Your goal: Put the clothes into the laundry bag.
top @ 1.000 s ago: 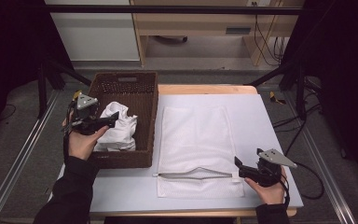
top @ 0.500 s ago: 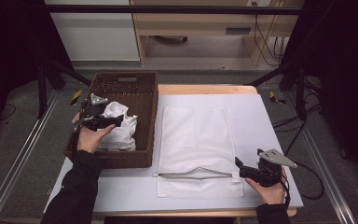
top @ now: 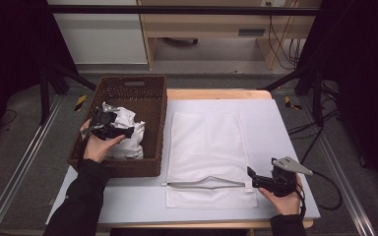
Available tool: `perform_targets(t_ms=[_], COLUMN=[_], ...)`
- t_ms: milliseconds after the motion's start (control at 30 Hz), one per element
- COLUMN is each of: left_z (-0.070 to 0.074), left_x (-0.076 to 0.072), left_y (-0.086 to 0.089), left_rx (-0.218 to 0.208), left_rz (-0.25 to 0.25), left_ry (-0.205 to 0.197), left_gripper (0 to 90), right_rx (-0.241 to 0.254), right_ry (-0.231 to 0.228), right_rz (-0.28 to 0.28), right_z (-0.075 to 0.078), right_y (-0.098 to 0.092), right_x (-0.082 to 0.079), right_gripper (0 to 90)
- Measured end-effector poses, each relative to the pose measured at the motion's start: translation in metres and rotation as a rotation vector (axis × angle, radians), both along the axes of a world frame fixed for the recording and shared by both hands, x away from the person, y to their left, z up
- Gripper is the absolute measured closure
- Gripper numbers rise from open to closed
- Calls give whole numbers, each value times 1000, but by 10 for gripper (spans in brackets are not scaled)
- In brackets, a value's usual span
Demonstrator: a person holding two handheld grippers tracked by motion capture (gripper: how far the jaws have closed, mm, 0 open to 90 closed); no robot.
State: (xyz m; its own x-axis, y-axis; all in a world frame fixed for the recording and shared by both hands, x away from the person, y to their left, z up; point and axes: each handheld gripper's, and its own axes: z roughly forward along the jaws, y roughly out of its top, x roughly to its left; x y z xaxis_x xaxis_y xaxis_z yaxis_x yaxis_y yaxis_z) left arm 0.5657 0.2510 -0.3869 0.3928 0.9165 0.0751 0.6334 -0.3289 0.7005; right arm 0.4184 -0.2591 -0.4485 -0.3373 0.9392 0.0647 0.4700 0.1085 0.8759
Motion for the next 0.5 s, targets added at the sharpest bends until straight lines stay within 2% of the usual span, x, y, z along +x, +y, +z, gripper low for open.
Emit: perform_targets(t_ms=[133, 167, 233, 267, 300, 333, 400, 433, 467, 500], left_z=[-6, -6, -12, -12, -17, -17, -23, -23, -28, -28], left_x=[6, 6, 10, 10, 12, 12, 13, 13, 14, 14], left_y=[-2, -2, -5, -5, -8, -8, -11, -11, -13, -13], left_rx=[9, 9, 20, 20, 30, 30, 60, 60, 94, 94], left_rz=[5, 5, 4, 4, -1, -1, -17, -17, -25, -25], left_ry=[52, 52, 90, 90, 123, 123, 141, 141, 164, 164], left_gripper=[74, 71, 52, 41, 29, 22, 7, 0, 0, 0], right_rx=[-12, -12, -11, -11, -19, -19, -19, -19, -28, -28], right_ry=[11, 11, 12, 12, 11, 11, 22, 22, 23, 23], right_rz=[2, 2, 3, 3, 2, 2, 5, 5, 7, 7], right_z=[-1, -1, -1, -1, -1, -1, -2, -2, -3, -3], right_y=[0, 0, 0, 0, 0, 0, 1, 1, 1, 1], right_x=[1, 1, 1, 1, 2, 2, 2, 2, 2, 2], right_gripper=[47, 45, 44, 44, 39, 39, 35, 35, 33, 33])
